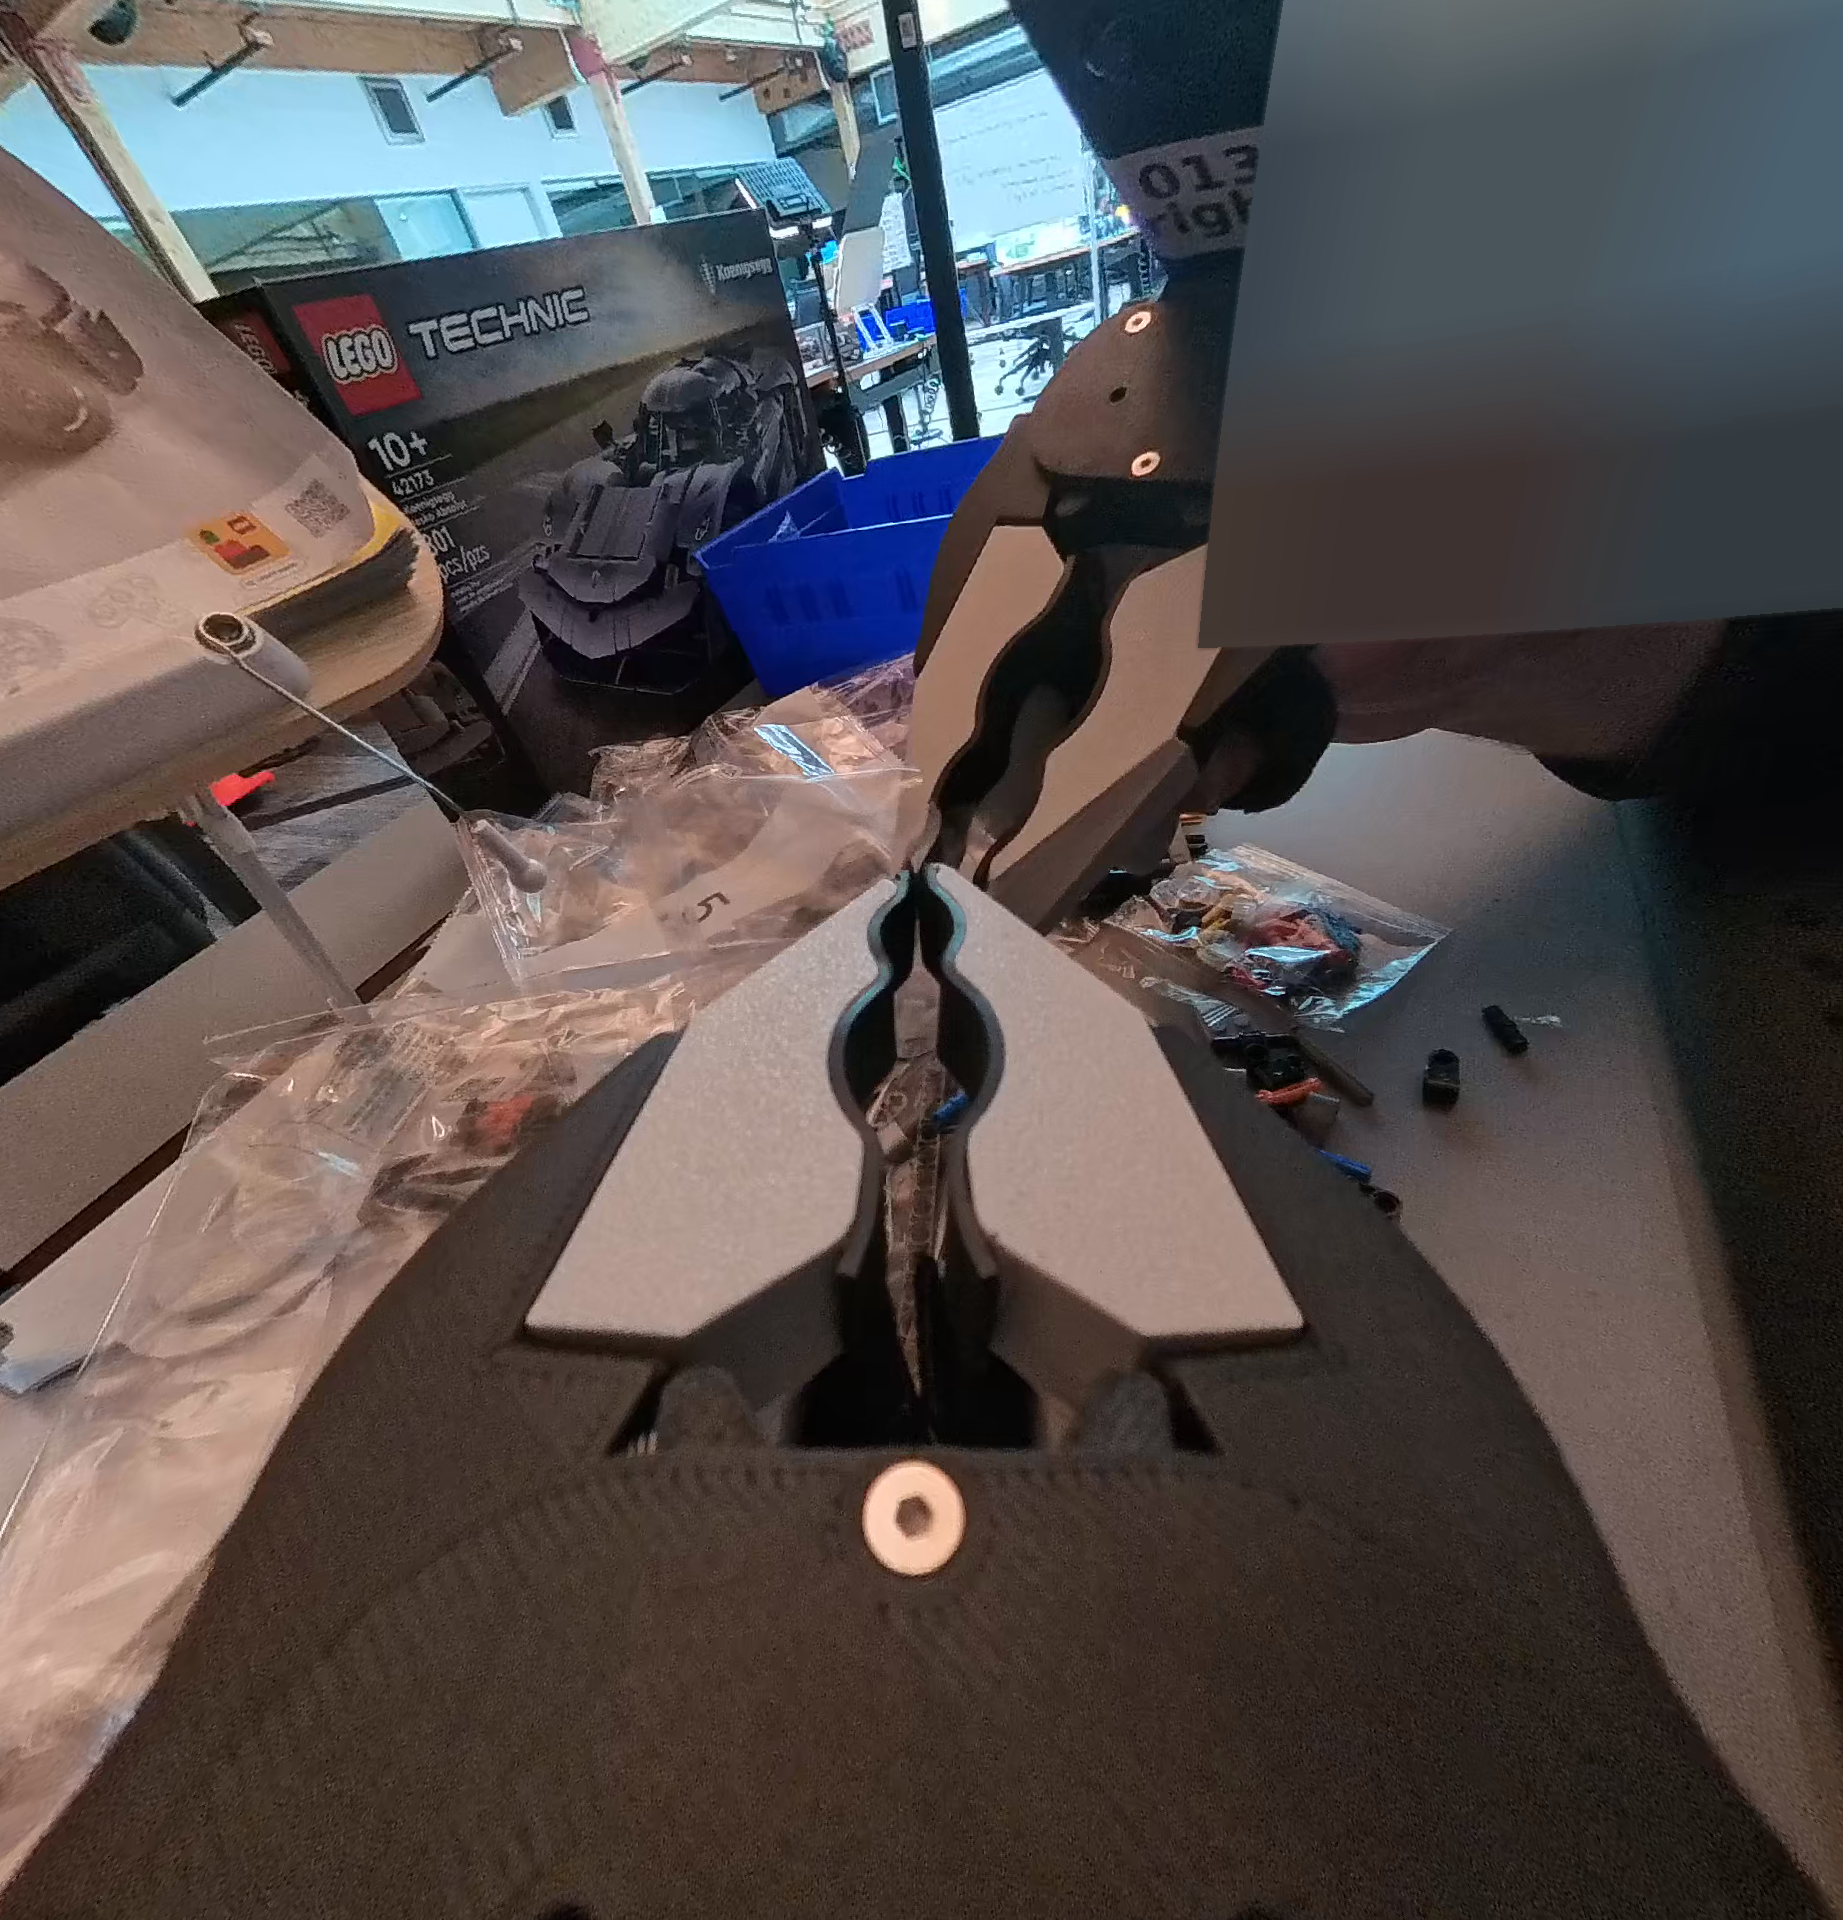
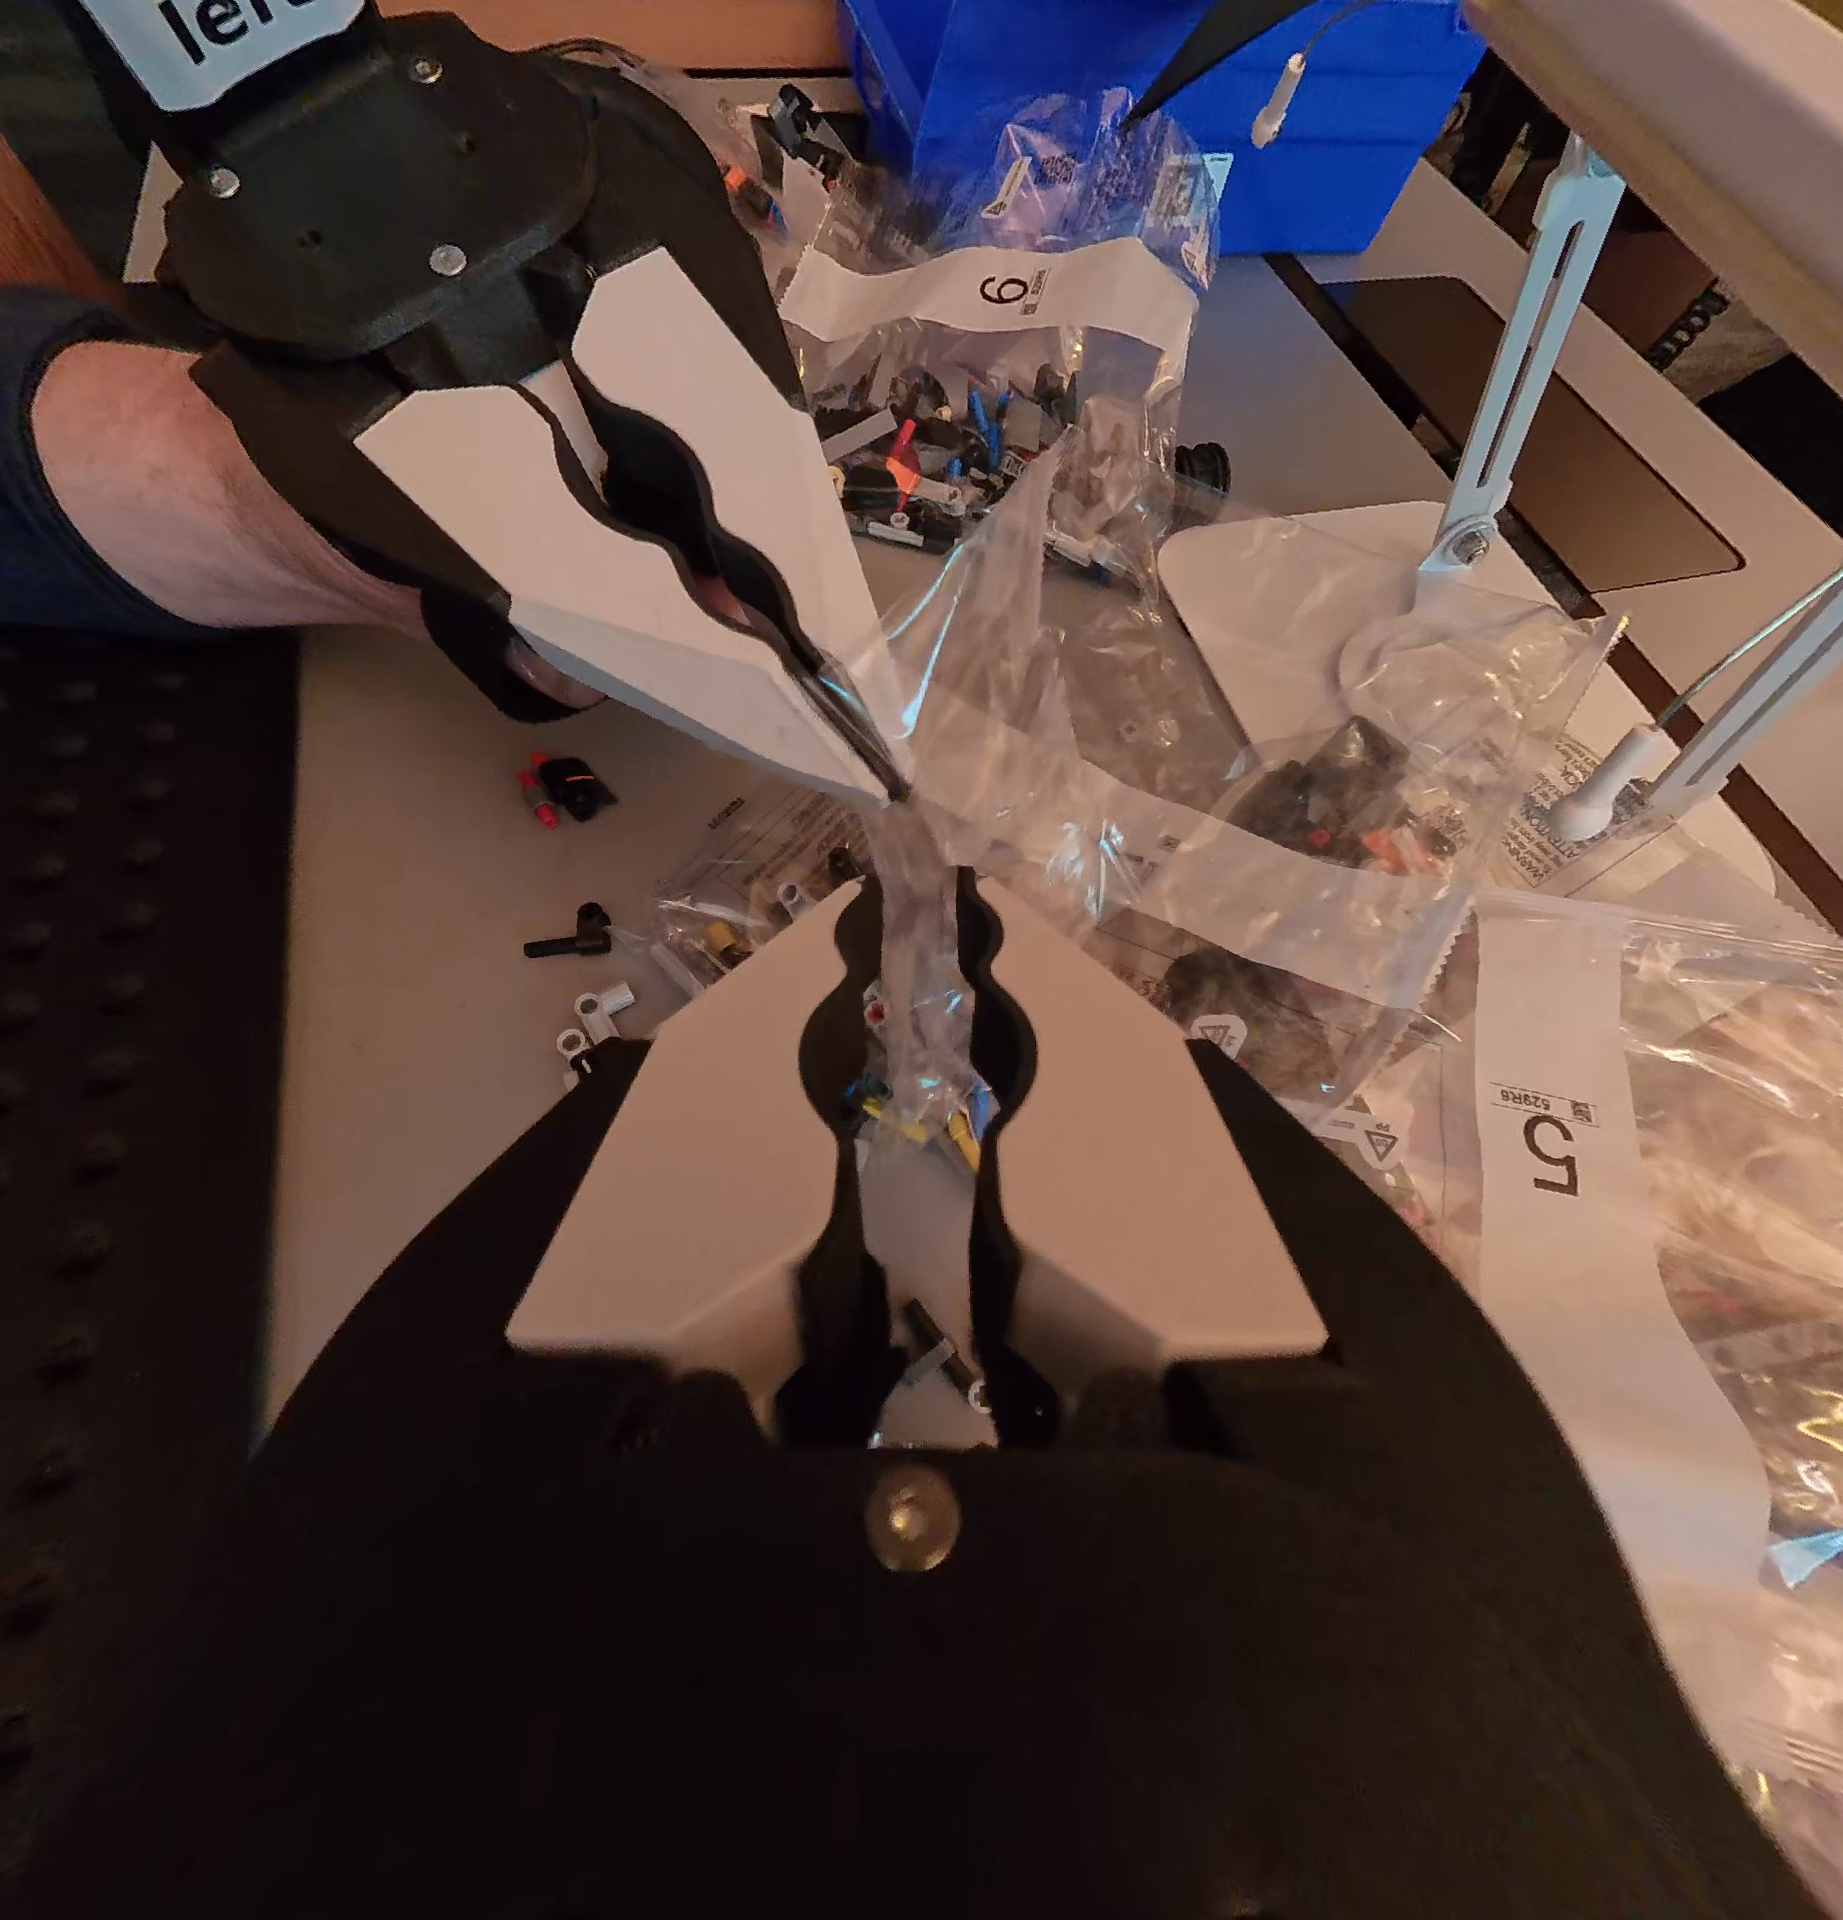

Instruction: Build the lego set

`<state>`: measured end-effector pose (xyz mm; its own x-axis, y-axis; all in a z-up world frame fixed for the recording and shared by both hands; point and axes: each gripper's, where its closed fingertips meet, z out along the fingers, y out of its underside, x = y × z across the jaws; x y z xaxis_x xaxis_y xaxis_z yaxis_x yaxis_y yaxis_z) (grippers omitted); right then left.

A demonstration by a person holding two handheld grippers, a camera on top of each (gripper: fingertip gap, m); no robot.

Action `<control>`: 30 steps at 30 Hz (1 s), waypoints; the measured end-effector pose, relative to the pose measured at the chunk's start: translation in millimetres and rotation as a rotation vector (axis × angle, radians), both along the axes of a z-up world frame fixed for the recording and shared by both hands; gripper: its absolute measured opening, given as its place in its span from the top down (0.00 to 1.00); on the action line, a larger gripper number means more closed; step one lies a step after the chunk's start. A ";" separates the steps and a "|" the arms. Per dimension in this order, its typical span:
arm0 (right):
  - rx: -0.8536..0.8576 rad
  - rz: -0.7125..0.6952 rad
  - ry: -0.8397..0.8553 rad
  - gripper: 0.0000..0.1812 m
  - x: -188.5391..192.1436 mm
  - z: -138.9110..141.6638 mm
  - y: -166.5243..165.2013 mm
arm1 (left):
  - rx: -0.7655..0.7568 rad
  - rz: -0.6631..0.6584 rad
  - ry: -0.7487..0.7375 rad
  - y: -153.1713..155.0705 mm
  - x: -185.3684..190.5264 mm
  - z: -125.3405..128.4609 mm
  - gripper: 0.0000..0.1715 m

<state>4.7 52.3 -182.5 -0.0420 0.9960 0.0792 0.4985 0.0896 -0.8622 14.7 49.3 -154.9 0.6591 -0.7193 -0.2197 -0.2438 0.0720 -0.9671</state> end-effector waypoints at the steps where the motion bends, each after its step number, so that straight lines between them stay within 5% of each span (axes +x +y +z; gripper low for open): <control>1: -0.002 0.000 -0.001 0.94 -0.1 -0.3 -0.2 | -0.001 0.000 0.001 0.1 -0.1 -0.2 1.00; 30: -0.076 0.018 0.051 0.95 0.9 6.2 -1.4 | -0.011 0.009 -0.039 2.0 -5.0 3.5 1.00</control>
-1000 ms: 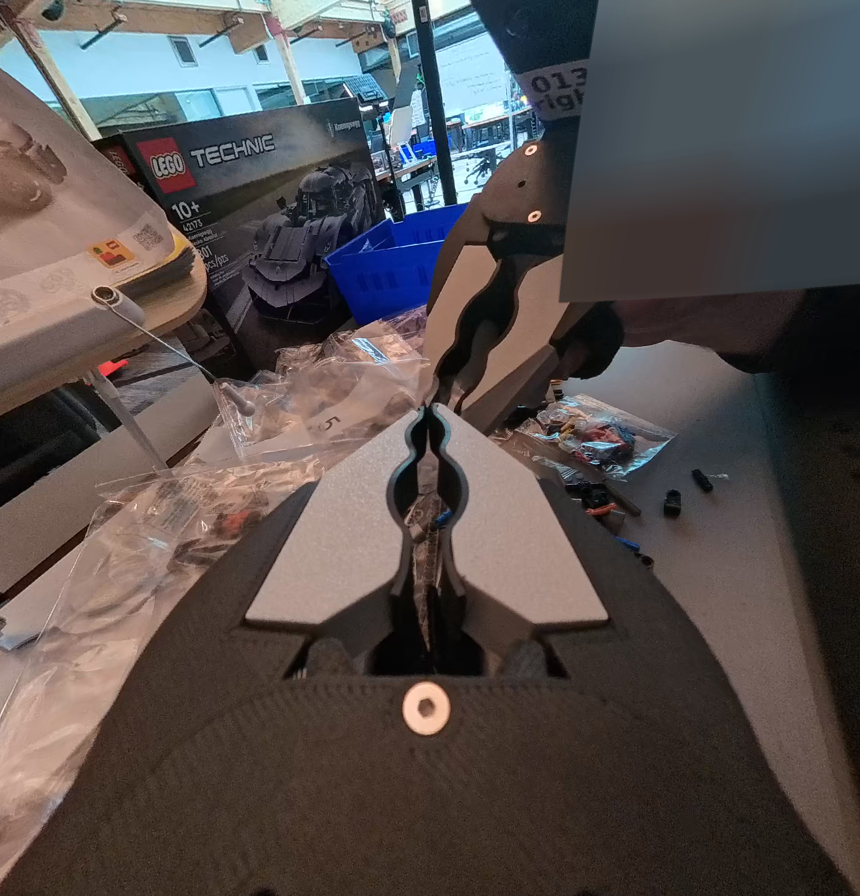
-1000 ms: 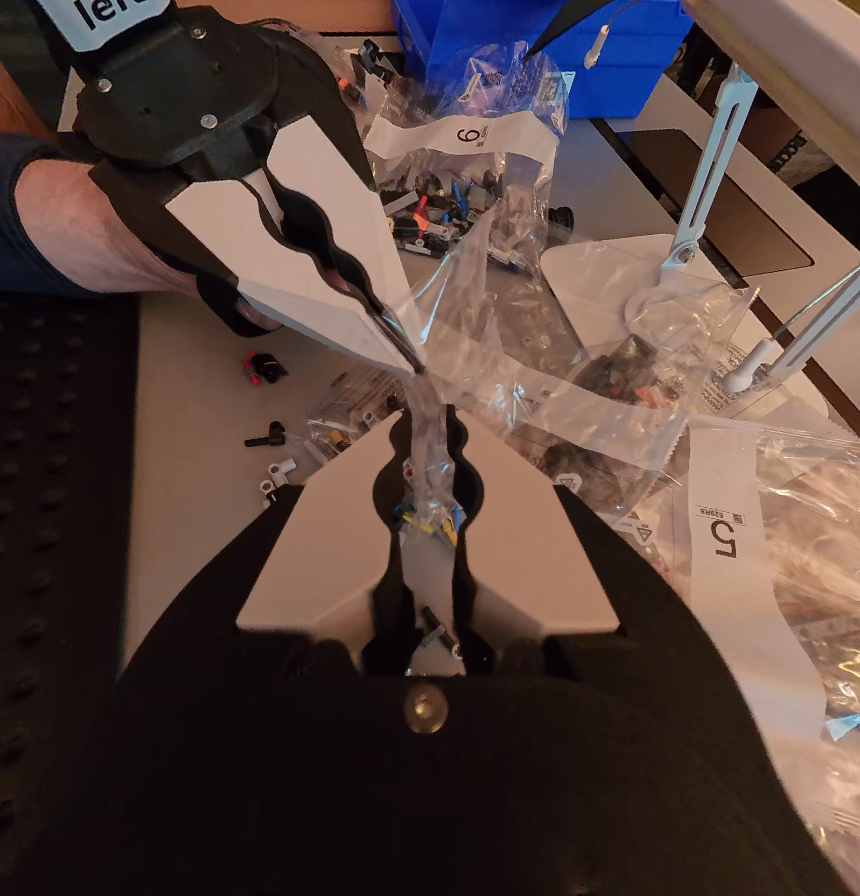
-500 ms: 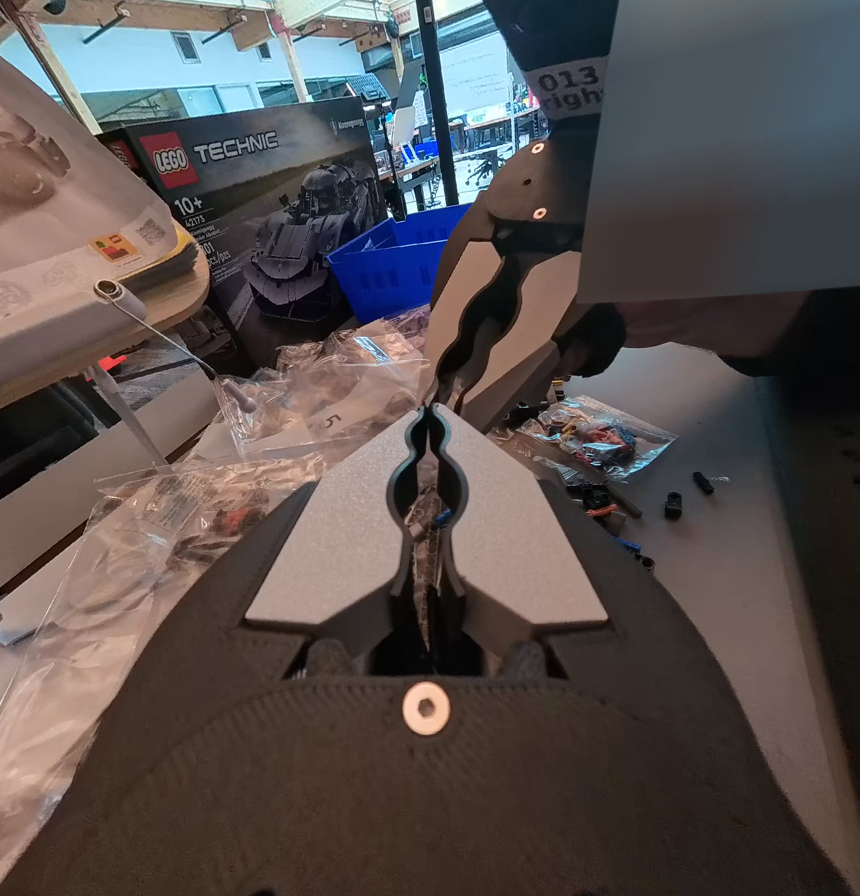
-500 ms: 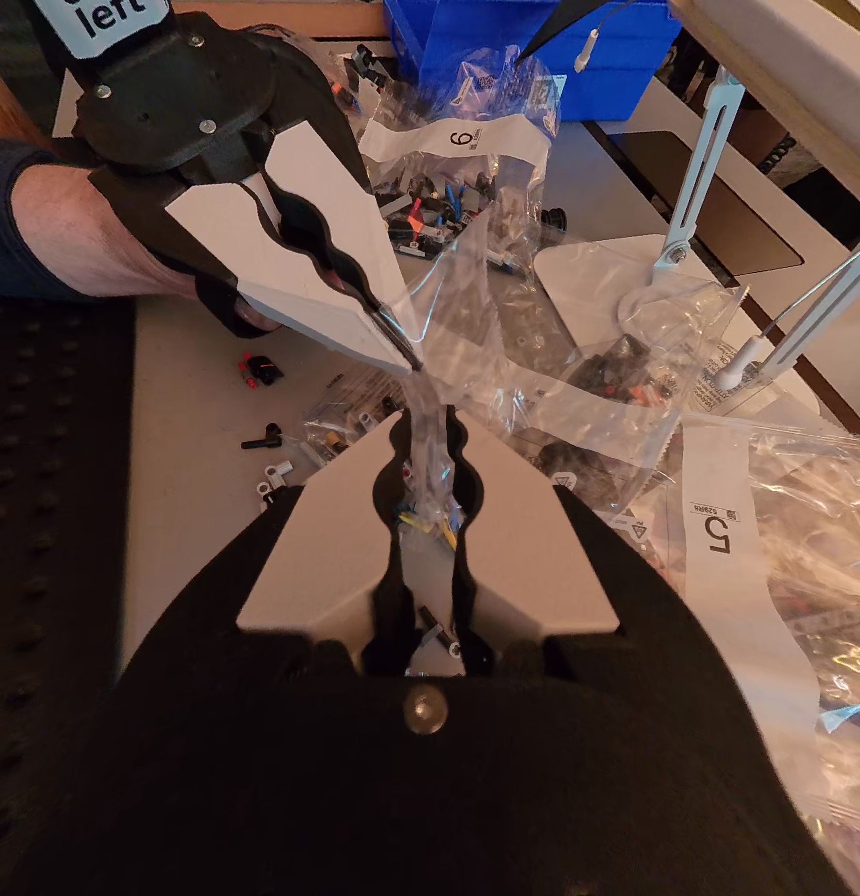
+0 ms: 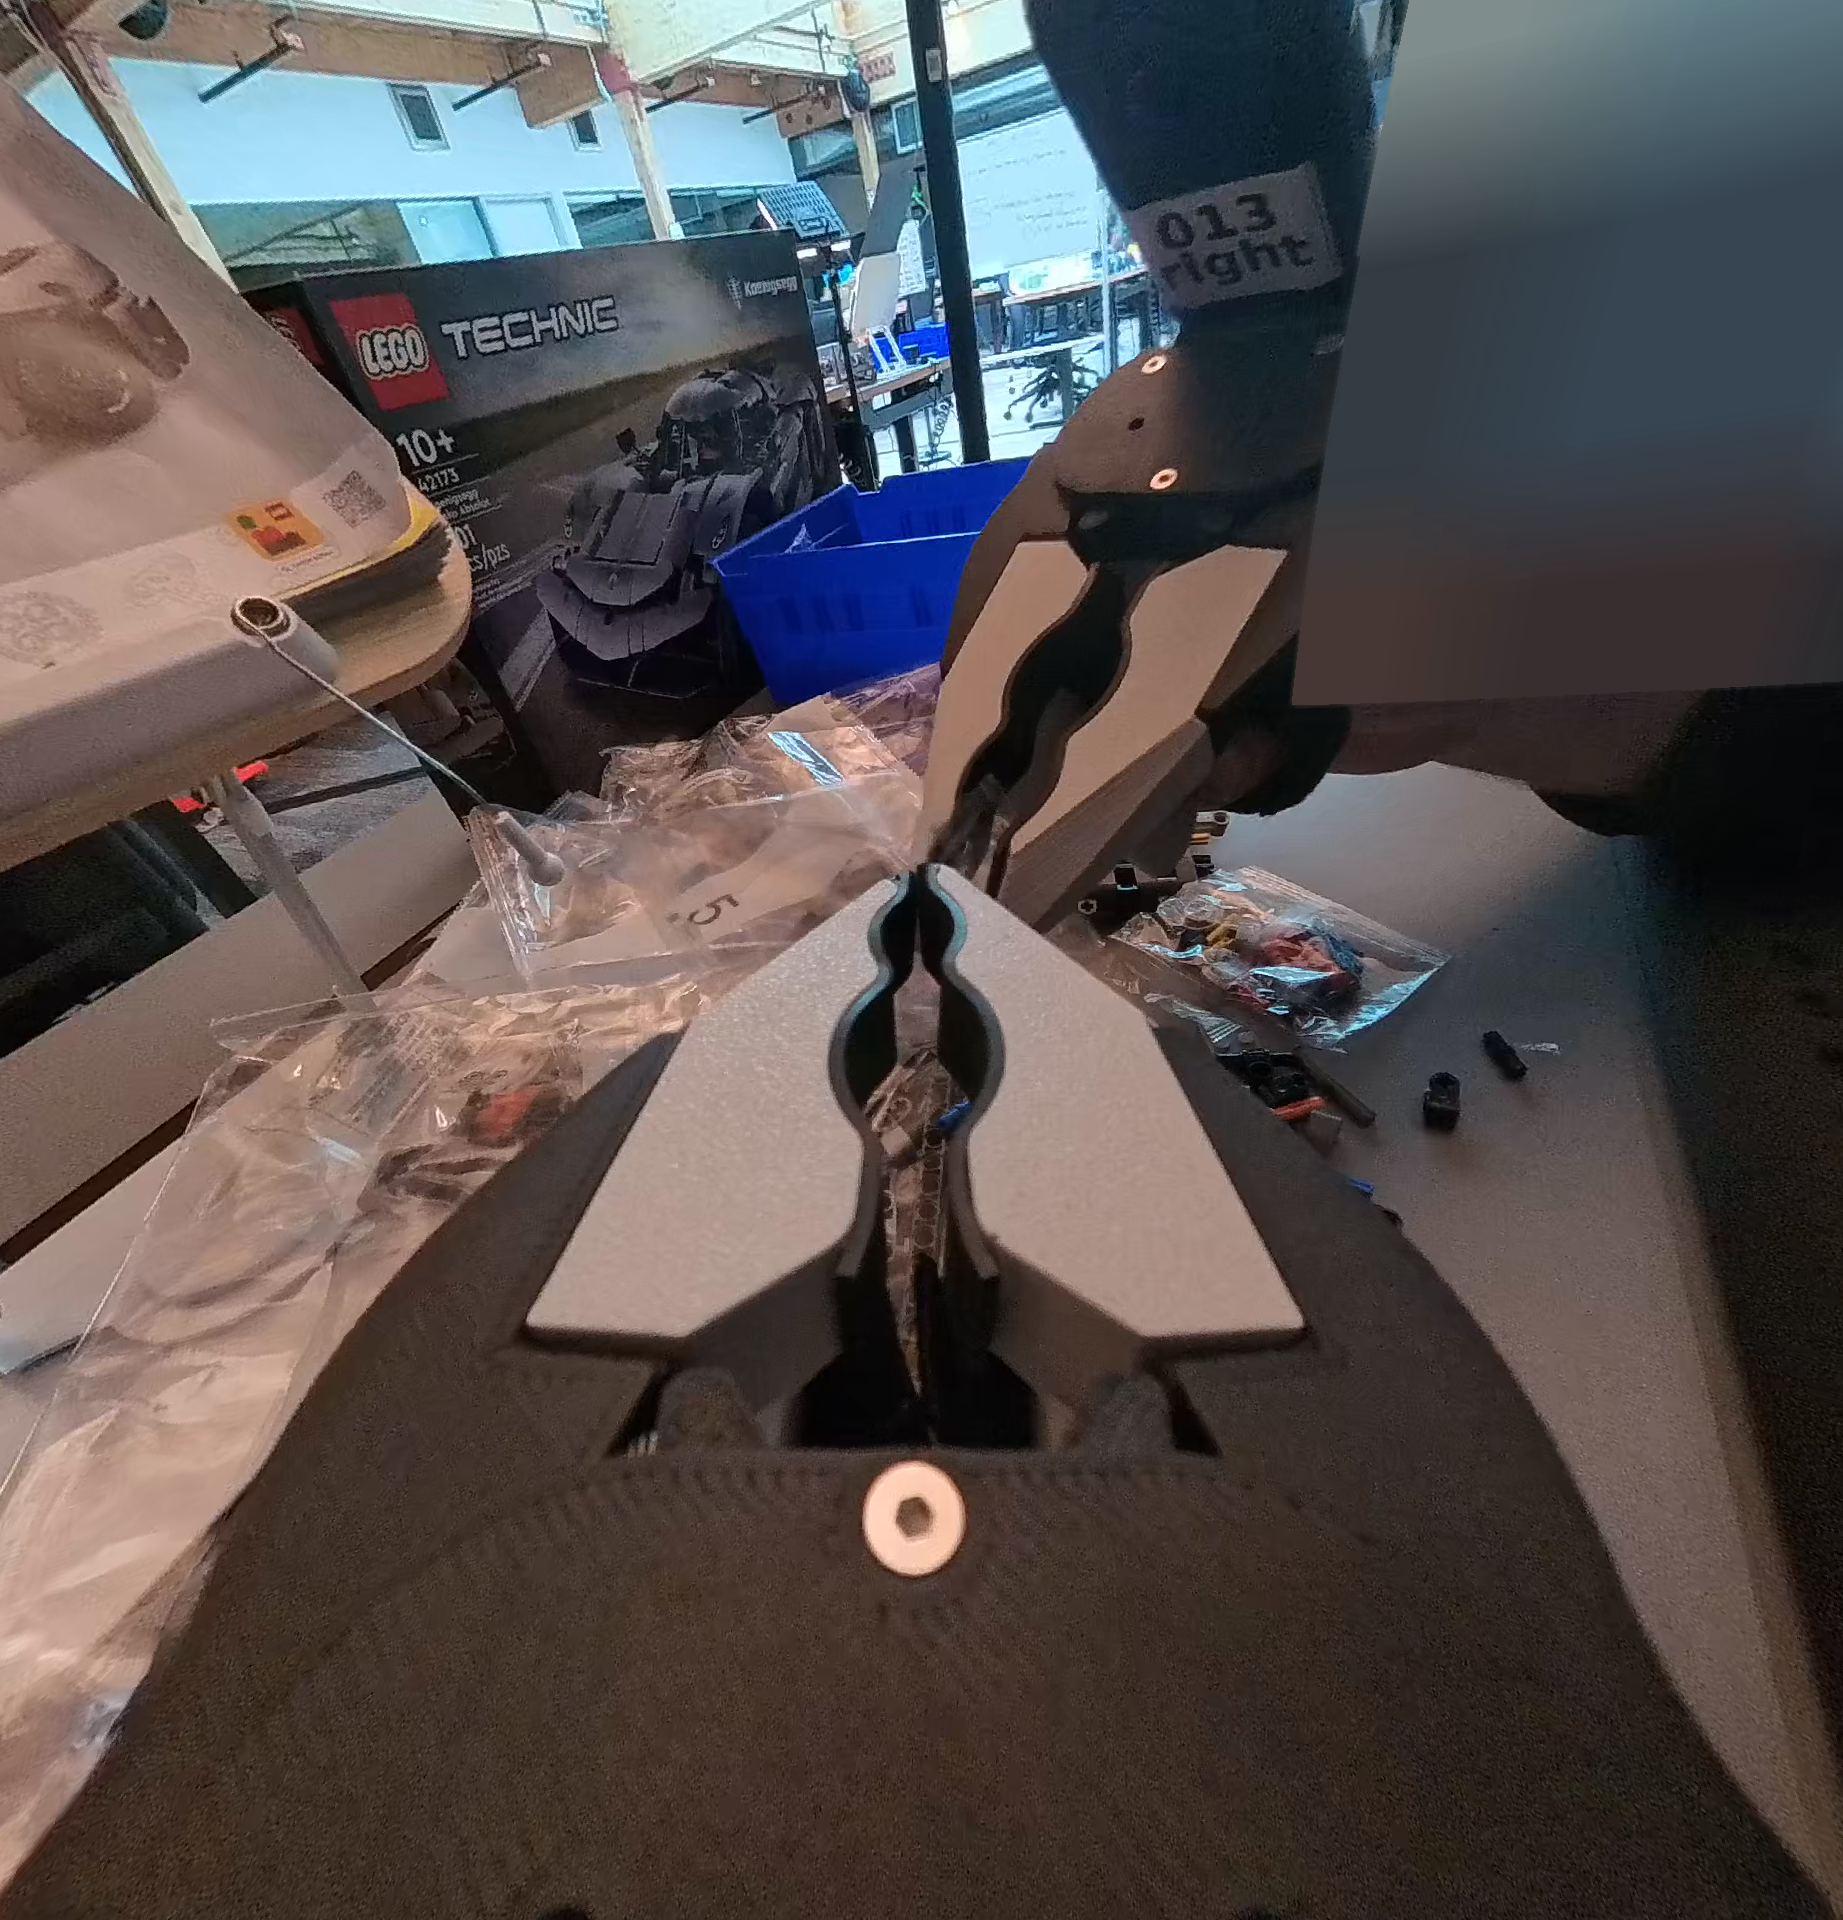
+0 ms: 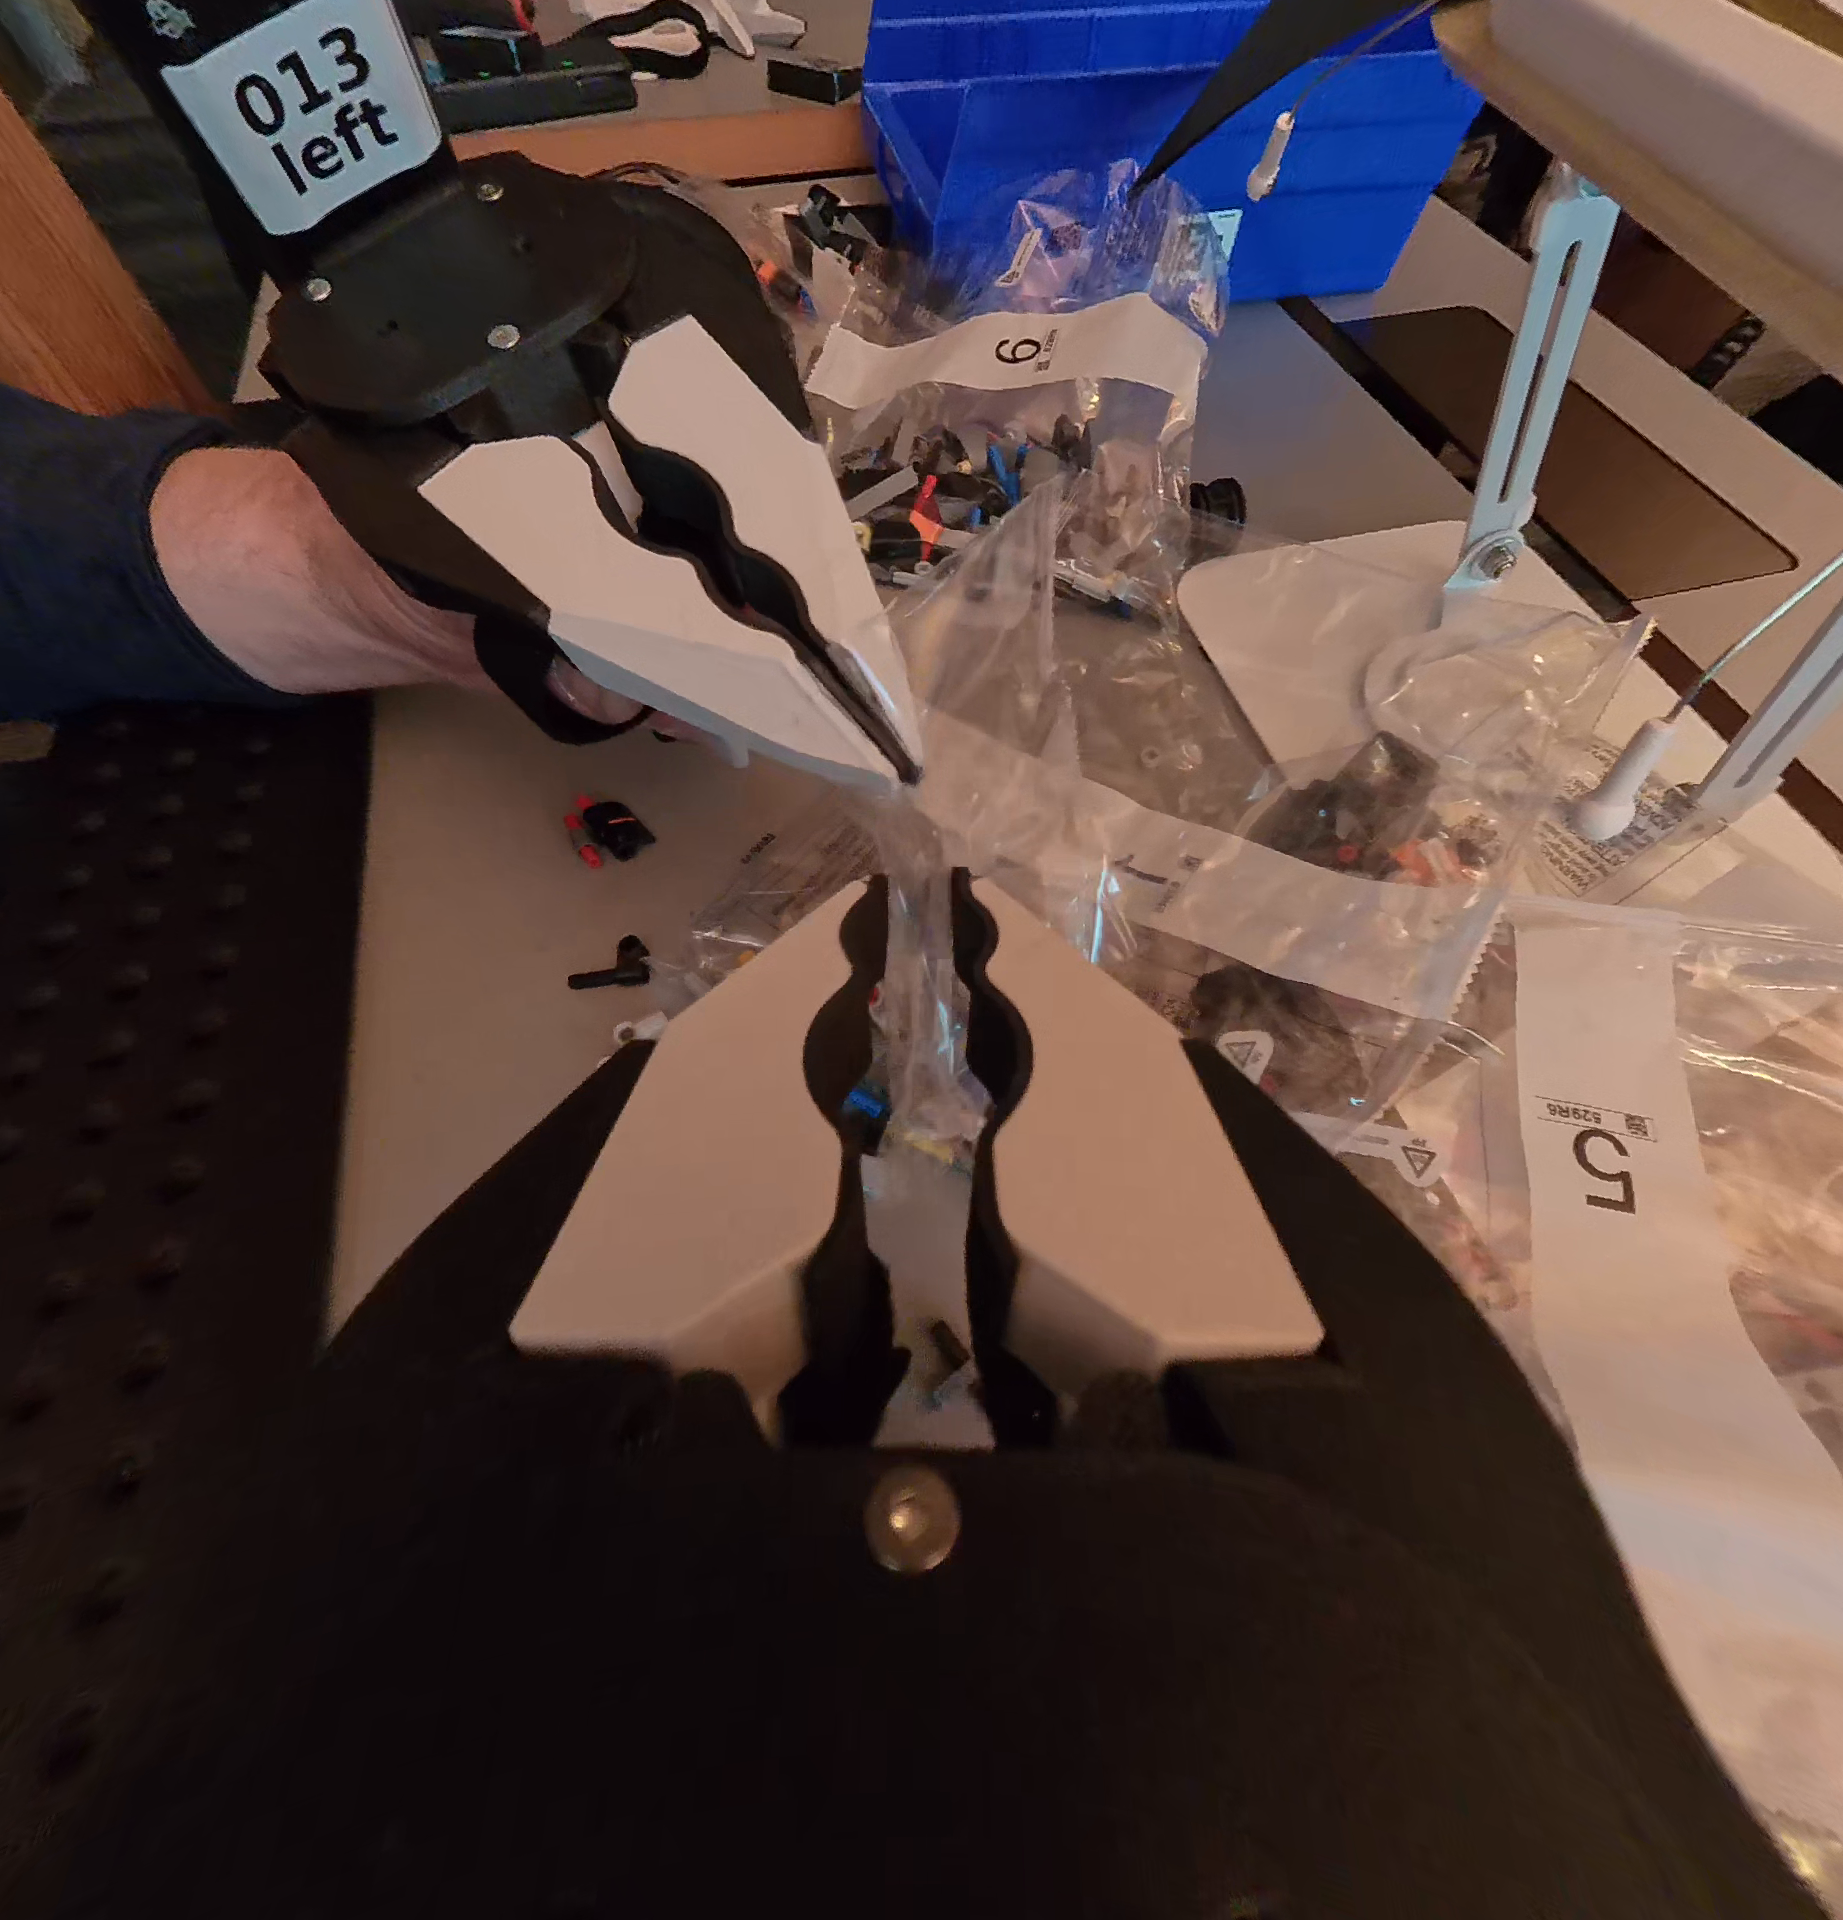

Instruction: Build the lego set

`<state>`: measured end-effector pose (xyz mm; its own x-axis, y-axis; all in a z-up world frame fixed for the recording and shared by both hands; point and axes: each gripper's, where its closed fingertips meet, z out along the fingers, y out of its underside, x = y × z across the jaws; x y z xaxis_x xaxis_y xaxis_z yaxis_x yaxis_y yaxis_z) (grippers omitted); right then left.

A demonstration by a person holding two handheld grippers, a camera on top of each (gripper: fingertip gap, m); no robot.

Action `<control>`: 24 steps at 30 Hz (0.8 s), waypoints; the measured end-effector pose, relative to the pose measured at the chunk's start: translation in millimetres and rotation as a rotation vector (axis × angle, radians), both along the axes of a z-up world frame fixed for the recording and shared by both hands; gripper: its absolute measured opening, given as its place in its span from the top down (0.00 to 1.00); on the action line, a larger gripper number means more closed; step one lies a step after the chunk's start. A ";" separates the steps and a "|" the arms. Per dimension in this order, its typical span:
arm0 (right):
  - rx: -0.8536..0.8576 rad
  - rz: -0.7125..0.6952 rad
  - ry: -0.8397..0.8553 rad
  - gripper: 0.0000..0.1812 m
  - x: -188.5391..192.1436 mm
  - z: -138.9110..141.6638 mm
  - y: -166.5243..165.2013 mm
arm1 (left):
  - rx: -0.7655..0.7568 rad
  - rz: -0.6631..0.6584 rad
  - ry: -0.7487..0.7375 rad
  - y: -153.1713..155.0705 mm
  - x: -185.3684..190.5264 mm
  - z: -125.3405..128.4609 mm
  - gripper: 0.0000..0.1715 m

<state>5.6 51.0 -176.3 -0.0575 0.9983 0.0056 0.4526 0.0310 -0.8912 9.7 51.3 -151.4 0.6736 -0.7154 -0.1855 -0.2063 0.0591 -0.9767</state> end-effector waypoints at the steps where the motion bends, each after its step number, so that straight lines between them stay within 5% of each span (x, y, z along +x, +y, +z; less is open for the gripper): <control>1: -0.008 0.006 0.000 0.95 0.5 0.0 -0.7 | 0.004 0.003 0.004 0.0 -0.5 0.2 1.00; 24: -0.140 0.153 0.061 1.00 16.5 12.7 -13.8 | -0.006 -0.063 0.009 -9.4 0.7 3.4 1.00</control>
